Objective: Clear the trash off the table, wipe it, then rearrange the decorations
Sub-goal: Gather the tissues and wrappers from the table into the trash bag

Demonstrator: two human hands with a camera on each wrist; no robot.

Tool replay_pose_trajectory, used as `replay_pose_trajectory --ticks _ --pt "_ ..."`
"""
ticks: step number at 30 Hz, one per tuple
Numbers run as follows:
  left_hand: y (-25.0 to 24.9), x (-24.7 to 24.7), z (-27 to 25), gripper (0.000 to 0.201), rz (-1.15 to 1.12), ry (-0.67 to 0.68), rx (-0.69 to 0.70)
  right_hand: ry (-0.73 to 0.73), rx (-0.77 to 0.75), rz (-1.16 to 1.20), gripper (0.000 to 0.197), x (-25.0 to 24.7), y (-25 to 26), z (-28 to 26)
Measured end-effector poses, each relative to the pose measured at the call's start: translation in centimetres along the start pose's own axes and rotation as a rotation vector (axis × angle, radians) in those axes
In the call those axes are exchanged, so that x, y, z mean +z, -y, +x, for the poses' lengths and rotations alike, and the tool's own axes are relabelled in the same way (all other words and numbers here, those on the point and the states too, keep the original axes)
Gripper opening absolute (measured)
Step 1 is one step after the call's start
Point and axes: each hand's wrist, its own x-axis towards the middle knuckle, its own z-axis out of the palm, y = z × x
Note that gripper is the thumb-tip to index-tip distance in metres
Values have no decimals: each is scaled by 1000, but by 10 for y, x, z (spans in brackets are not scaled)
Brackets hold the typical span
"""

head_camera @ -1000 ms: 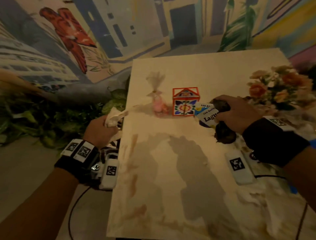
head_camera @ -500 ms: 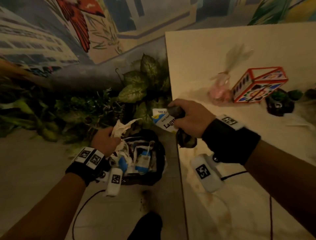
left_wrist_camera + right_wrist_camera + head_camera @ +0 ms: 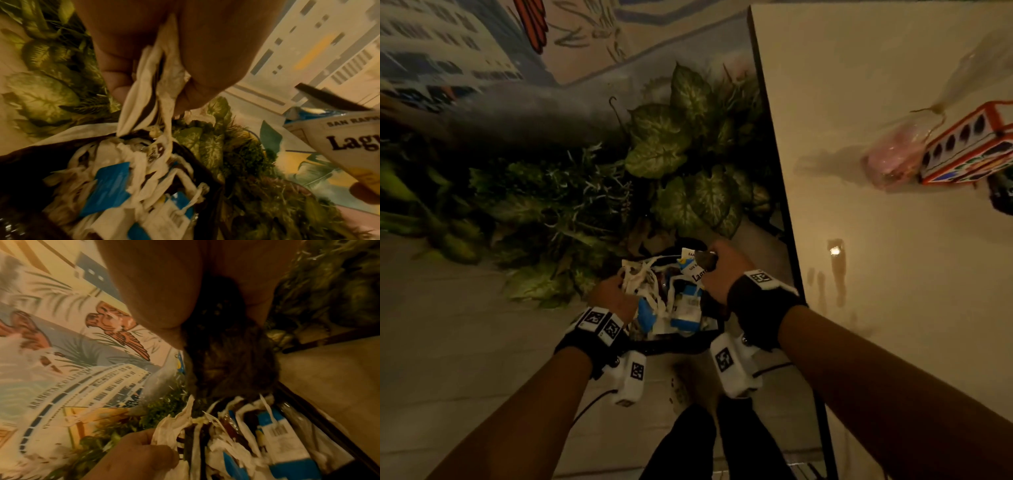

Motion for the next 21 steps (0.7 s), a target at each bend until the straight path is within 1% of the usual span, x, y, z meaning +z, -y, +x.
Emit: replay_pose_trajectory --ticks 3,7,11,13,15,16,17,19,21 --pt "16 21 15 28 8 31 -55 -32 71 12 45 27 -10 28" --pt "39 48 47 41 -39 33 -47 4 159 -30 55 61 -27 66" --pt "51 68 82 53 -13 -6 -79 22 180 -125 61 89 -46 101" --pt "59 80 100 60 36 -22 -79 51 174 -159 58 100 -53 117" --pt "66 92 111 68 119 -80 -49 68 157 -177 53 113 -57 130" --pt "67 97 114 69 159 -126 -33 77 150 -188 56 119 -59 137" --pt "68 102 117 67 176 -143 -29 87 150 -202 60 125 -62 143" --pt "69 114 122 69 131 -102 -43 112 159 -239 65 134 -66 153" --pt "71 127 127 78 140 5 -16 150 188 -257 67 140 -71 163"
